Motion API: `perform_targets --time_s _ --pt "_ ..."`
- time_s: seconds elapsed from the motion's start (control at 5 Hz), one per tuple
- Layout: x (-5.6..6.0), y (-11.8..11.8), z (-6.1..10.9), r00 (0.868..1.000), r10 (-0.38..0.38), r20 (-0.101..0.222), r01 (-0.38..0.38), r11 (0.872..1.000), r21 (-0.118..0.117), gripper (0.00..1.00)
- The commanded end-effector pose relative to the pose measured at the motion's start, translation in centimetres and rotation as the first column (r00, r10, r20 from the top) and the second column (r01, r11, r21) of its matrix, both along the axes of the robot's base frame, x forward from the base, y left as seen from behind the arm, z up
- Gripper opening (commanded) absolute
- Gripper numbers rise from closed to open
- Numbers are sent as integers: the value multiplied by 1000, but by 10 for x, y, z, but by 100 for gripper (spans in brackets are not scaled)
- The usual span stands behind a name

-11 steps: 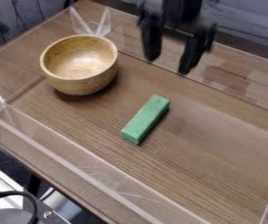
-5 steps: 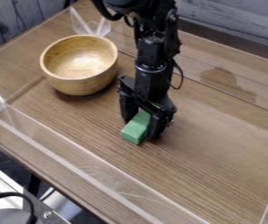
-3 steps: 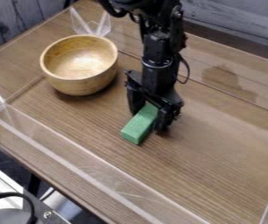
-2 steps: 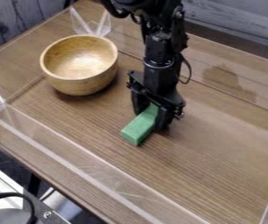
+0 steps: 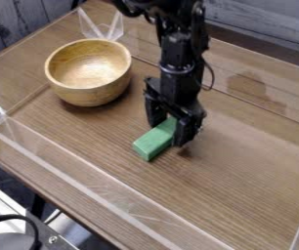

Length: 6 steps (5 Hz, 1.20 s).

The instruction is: Put the green block in the brown bowl

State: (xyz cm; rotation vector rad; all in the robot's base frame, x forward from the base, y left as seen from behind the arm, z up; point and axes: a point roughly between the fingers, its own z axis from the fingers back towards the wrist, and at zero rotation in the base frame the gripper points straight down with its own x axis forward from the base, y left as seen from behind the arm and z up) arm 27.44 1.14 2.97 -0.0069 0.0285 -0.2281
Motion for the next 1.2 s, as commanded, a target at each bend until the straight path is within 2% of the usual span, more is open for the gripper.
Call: perform_targets --time_s 0.0,0.4,0.8,1.0 --pt "15 5 29 995 15 97 -13 1000 -19 100" --pt "10 9 16 996 -16 84 20 999 -47 100" --pt "9 21 8 996 28 80 -21 996 -89 100" --pt "9 10 4 996 51 69 -46 996 -72 100"
